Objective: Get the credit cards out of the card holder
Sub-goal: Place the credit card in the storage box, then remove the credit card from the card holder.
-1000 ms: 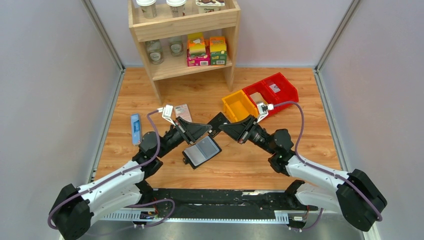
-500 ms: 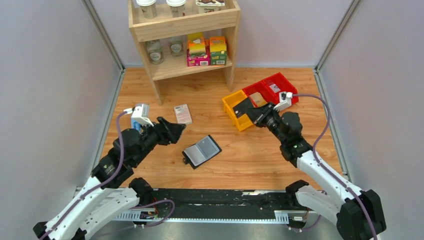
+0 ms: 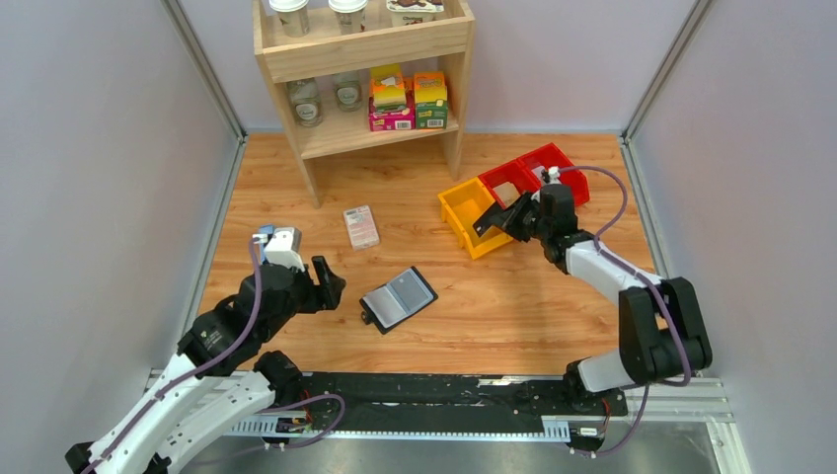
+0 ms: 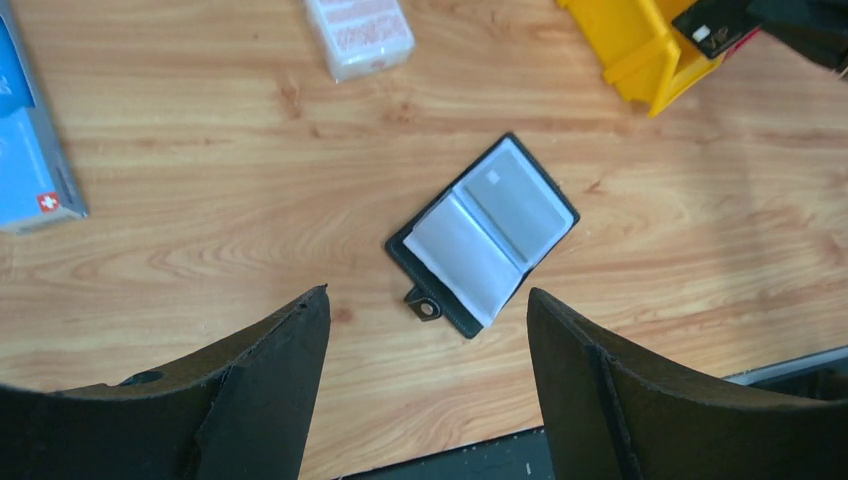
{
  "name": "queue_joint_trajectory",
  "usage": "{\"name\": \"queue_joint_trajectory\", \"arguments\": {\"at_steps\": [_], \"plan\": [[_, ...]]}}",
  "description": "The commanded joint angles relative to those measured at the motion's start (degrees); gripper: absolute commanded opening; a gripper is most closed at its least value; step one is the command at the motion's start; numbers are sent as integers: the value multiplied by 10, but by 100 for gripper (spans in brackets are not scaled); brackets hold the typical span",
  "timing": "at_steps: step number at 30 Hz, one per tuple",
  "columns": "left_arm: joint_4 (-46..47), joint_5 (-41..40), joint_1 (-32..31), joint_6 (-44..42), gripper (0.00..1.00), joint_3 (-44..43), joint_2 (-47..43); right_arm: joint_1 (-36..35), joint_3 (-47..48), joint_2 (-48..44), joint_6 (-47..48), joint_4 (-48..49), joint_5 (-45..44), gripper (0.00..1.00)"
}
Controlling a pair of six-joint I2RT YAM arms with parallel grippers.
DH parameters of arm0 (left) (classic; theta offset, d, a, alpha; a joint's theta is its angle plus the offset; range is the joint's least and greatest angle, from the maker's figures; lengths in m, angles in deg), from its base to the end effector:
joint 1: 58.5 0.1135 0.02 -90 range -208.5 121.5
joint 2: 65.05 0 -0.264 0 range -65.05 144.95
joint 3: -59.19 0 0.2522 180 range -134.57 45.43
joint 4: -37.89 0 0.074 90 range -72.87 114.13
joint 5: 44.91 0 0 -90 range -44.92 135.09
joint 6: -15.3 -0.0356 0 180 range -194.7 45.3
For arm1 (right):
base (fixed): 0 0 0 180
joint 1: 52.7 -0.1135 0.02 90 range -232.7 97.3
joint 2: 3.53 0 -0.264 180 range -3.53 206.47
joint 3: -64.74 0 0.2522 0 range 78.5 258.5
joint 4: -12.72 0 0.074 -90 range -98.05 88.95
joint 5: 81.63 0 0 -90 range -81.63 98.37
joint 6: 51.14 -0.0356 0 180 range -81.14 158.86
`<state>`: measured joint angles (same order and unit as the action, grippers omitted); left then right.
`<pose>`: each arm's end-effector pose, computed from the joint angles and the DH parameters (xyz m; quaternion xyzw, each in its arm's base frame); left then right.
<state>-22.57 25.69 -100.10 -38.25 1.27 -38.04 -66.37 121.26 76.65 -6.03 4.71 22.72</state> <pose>0.0787 -0.0541 0.3099 -0.0465 0.8547 -0.1993 0.4772 0.2878 0.0791 0.2155 0.1745 0.8508 0.3316 0.3684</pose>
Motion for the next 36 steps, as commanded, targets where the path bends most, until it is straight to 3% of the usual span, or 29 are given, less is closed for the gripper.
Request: {"name": "queue_joint_trajectory", "arguments": {"at_steps": [1,8,14,19,24,31,36], "plan": [[-12,34,0,25,79,14,32,0,50,59,7,6,45,0],[21,83,0,44,80,34,74,-13,93,150,-26,7,38,0],[66,120,0,67,80,61,92,-26,144,205,-29,-50,6,2],[76,131,0,77,80,63,103,-30,156,208,-17,-101,-27,27],[86,135,0,86,80,61,105,-34,139,153,10,-123,-56,48],[118,146,-1,95,80,53,135,-58,149,53,72,-195,-141,61],[167,161,-1,100,78,46,174,-117,137,-16,129,-207,-180,62]]}}
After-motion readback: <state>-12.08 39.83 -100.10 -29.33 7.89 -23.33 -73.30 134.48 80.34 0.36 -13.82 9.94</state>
